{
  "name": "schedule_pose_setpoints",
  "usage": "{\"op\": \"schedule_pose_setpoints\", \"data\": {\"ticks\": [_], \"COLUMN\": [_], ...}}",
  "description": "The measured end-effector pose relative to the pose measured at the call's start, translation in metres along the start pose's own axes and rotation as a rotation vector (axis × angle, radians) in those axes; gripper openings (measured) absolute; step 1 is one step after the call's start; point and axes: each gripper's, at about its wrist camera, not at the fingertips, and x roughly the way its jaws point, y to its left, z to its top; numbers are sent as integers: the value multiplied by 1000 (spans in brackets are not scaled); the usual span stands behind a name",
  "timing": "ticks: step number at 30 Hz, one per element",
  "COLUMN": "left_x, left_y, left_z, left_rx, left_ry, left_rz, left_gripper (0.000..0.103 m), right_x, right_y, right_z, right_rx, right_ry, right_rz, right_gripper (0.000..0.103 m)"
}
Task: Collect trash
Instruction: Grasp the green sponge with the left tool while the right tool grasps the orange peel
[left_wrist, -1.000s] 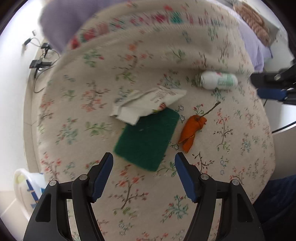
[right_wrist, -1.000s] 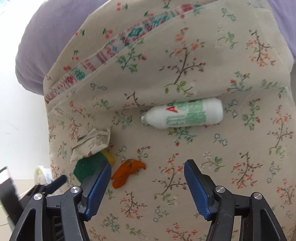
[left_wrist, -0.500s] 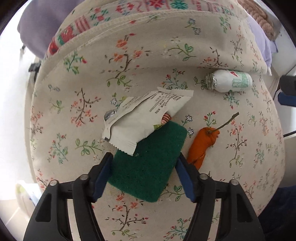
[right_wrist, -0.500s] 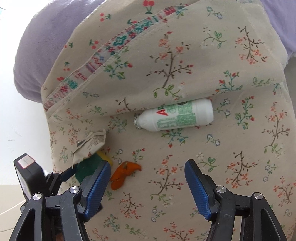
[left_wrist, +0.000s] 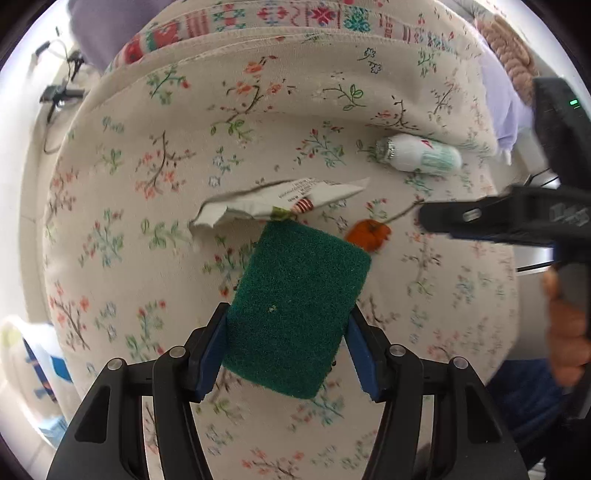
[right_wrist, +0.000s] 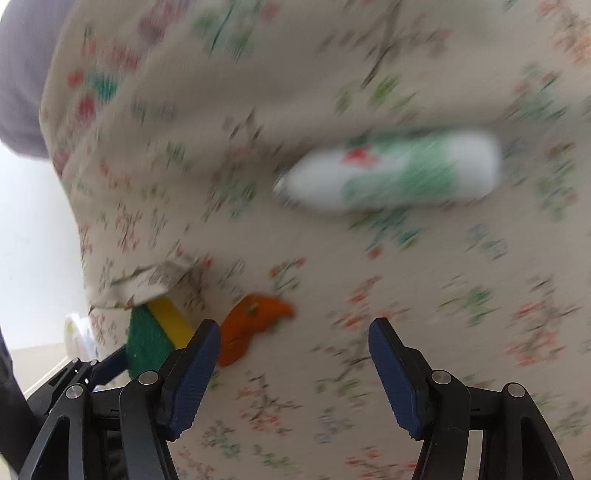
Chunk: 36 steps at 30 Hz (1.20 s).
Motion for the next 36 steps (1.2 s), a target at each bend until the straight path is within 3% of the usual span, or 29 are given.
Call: {"op": "schedule_pose_setpoints", "data": {"ticks": [3, 8, 13, 19, 20, 23, 31, 36], "left_x": [-9, -35, -62, -73, -74, -80, -103, -125], "left_y": [11, 8, 32, 41, 43, 54, 97, 133], "left_z": [-14, -23, -40, -56, -58, -64, -77, -90], "left_rx": [-28, -55, -104, -155, -164, -199, -334, -429], "left_ry": [12, -19, -61, -85, -87, -97, -157, -214], "left_rz": [-36, -49, -55, -47, -44, -46, -60, -64], "left_gripper": [63, 63, 63, 63, 63, 63, 63, 64], "right_x": [13, 31, 42, 54, 55, 51, 8, 0], "right_y": [16, 32, 41, 53, 56, 60, 95, 117], "right_z": [-6, -12, -11, -8, -8, -9, -22, -30], "right_rx": [-44, -74, -77, -110, -122, -127, -207, -266], "right_ry": [12, 23, 8, -33, -40, -60, -199, -230], "right_rz": [-18, -42, -71, -123, -136, -157, -135, -88], "right_gripper": [71, 71, 68, 44, 31, 22, 19, 19]}}
